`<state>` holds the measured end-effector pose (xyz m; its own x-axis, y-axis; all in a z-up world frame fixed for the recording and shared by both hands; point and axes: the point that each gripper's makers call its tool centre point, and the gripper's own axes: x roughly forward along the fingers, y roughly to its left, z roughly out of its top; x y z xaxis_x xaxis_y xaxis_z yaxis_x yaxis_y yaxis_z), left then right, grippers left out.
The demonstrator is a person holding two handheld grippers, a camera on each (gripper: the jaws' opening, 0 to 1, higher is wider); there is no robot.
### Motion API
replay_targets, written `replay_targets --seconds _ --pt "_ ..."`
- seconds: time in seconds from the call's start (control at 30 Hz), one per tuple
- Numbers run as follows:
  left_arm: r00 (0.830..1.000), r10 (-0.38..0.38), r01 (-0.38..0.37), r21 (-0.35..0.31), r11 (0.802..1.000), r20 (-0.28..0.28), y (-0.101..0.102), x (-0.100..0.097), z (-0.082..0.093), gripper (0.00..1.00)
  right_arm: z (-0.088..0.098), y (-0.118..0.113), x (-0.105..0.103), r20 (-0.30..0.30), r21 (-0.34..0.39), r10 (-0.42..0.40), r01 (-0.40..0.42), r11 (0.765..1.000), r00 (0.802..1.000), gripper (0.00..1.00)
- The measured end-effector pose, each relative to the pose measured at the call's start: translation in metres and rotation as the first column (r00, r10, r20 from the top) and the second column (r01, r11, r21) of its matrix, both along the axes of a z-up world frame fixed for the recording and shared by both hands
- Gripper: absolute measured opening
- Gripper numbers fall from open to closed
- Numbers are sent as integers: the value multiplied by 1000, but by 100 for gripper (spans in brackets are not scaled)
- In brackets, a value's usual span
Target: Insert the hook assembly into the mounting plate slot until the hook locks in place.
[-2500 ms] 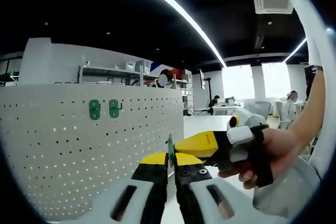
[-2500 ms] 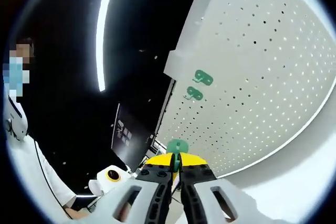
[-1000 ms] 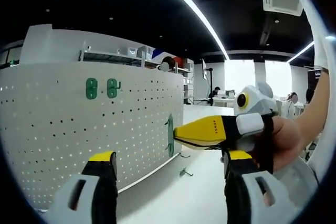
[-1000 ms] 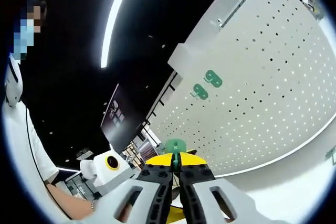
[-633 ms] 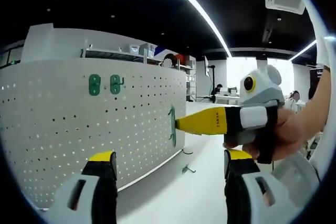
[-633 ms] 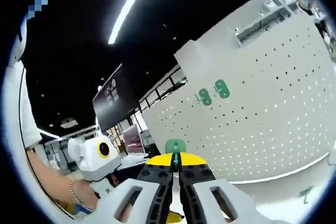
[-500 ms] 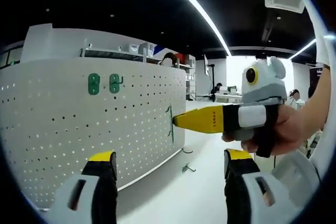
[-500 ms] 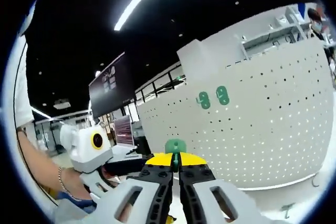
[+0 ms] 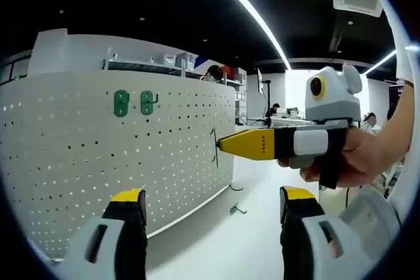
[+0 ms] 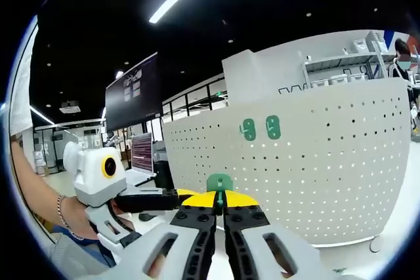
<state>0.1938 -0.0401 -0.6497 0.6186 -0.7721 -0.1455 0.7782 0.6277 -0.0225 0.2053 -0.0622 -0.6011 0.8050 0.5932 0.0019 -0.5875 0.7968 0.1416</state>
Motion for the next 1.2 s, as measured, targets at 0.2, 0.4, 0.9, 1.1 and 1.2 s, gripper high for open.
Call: replay_targets --seconds 0.2,0.4,0.9,1.1,1.2 --pt "1000 20 -20 -5 1000 -7 8 0 -3 86 6 -12 17 3 -9 -51 51 999 999 0" --pt "999 44 -44 -9 999 -15 18 1 -6 85 12 -21 30 17 -26 -86 86 996 996 0" --pt "996 87 -87 -9 996 -25 38 -2 -11 84 22 -43 61 35 -54 -166 167 984 986 0" --pt "994 107 -108 -11 994 -31 48 -3 -13 84 26 -49 72 46 -62 -191 193 979 981 0" --pt "993 116 -117 -12 993 -36 52 -4 -15 83 30 -53 77 55 -59 -204 207 976 977 0"
